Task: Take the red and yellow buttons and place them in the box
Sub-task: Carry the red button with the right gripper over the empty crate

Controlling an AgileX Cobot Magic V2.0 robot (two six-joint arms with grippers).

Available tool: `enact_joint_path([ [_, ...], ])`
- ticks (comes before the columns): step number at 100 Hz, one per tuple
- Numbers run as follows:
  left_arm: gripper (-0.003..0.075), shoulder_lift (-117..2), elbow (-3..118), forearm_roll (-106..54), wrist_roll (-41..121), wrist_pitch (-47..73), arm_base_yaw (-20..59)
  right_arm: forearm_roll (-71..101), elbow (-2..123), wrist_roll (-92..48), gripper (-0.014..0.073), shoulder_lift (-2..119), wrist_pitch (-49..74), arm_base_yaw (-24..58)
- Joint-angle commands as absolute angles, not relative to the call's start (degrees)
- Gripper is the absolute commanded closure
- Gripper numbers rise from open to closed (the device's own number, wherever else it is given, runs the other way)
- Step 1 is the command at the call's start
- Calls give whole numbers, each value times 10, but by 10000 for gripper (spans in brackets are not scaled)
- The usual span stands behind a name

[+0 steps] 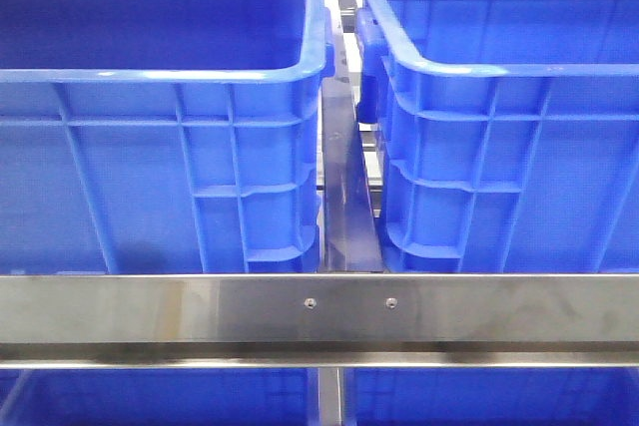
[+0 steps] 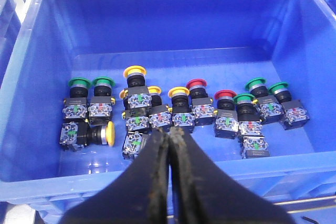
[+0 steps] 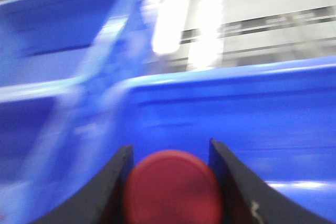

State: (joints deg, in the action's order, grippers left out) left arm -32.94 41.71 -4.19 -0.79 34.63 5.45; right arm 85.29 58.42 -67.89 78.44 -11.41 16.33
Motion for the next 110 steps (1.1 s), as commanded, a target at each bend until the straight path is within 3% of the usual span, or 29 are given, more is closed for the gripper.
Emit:
enact_joint_path([
  [1,739,-330,433,-44,-13,299,53,852,602,-692,401,791,-205,161],
  [63,739,-330,433,-44,-13,299,53,775,721,-685,401,1023,-268,158],
  [110,739,-330,433,-44,-13,299,53,774,740,-682,401,1047,-245,121],
])
